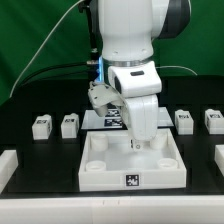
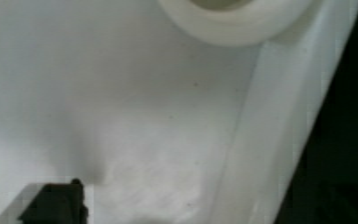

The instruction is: Assemble one leg

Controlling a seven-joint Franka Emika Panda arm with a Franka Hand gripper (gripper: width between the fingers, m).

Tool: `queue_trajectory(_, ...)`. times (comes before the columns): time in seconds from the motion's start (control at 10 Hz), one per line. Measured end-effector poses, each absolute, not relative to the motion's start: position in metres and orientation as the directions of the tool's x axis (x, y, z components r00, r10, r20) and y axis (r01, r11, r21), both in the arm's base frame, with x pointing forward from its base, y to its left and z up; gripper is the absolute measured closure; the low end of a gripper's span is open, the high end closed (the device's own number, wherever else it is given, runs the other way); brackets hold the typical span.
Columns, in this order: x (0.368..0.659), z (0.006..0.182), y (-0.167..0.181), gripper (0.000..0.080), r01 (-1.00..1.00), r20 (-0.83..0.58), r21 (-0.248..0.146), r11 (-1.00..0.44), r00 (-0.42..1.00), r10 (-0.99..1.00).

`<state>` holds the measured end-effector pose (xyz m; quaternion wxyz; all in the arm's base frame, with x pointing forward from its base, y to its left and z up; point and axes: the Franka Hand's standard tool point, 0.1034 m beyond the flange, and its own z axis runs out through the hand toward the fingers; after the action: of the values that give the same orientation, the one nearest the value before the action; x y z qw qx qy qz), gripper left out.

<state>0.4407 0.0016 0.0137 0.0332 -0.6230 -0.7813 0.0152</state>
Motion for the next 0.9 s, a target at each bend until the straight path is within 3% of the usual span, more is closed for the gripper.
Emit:
queue_trajectory(0.5,0.4406,0.0135,0.001,0.0187,0.974,0.033,-0.066,0.218,-0.217,0.976)
queue_trajectory(0.7,0.4404,0.0134,0.0008,0.0543,0.974,0.033,-0.066,0.217,-0.215,0.976)
queue_trajectory(0.8,0.4404,0.0134,0.0007,0.0678,0.974,0.033,-0.066,0.216,-0.214,0.976)
queue_trajectory(0.9,0.4408,0.0135,0.0,0.0678,0.975,0.032,-0.065,0.211,-0.21,0.977)
